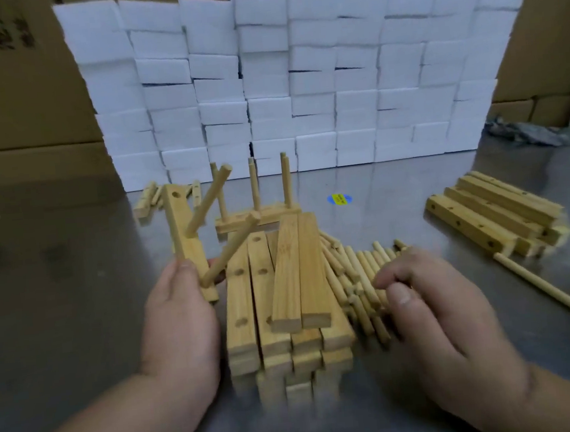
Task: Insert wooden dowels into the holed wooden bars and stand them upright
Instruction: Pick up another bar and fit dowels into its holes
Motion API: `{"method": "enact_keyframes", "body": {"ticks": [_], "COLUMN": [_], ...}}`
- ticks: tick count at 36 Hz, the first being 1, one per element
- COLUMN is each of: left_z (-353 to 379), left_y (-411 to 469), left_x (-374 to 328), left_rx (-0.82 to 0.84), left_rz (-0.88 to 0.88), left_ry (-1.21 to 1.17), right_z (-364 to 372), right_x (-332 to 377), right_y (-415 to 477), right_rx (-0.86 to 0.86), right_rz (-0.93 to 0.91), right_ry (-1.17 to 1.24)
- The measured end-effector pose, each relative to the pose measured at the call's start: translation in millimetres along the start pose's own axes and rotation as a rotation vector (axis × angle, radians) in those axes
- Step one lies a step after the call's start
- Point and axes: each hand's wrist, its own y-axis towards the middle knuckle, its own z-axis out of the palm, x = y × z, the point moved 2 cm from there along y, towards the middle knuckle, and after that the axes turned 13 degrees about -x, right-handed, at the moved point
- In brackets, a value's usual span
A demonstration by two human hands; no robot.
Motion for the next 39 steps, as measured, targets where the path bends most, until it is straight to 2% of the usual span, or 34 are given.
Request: {"method": "enact_keyframes", "body": {"ticks": [3,8,12,15,18,22,26,32,37,39], "left_z": [2,8,11,14,20,29,33,30,29,29], "left_y": [-4,2,5,9,19,29,31,30,30,30], "left_x": [-3,-14,-17,-21,-29,-31,-21,-17,-16,-17], "left_rx": [-0.025,-0.016,-0.004,-0.023,-0.048,-0.060,-0.038,-0.002,0.014,0.025], "left_rz": [-0.059,0.000,-0.003,0.032,0.077,0.034,0.023,0.046,0.083,0.087], "left_ry": [-0.057,-0.113,-0.123,-0.119,-0.125,-0.161,-0.135,-0.150,-0.160,-0.169], "right_z": [-3,-47,-69,-65,-64,-61,-55,-44,-47,-44], "right_x": [-1,-38,-76,-96,-103,-107,-104,-98,-91,-82], "right_y": [12,64,68,58,55,51,46,44,49,49], "right_rx": [-0.007,-0.023,0.285,0.463,0.522,0.646,0.693,0.704,0.328,0.235], "right_rz": [0.050,0.324,0.601,0.626,0.624,0.627,0.564,0.576,0.470,0.389], "right_ry": [-0.116,-0.681,-1.012,-1.078,-1.114,-1.178,-1.193,-1.246,-1.040,-0.923]}}
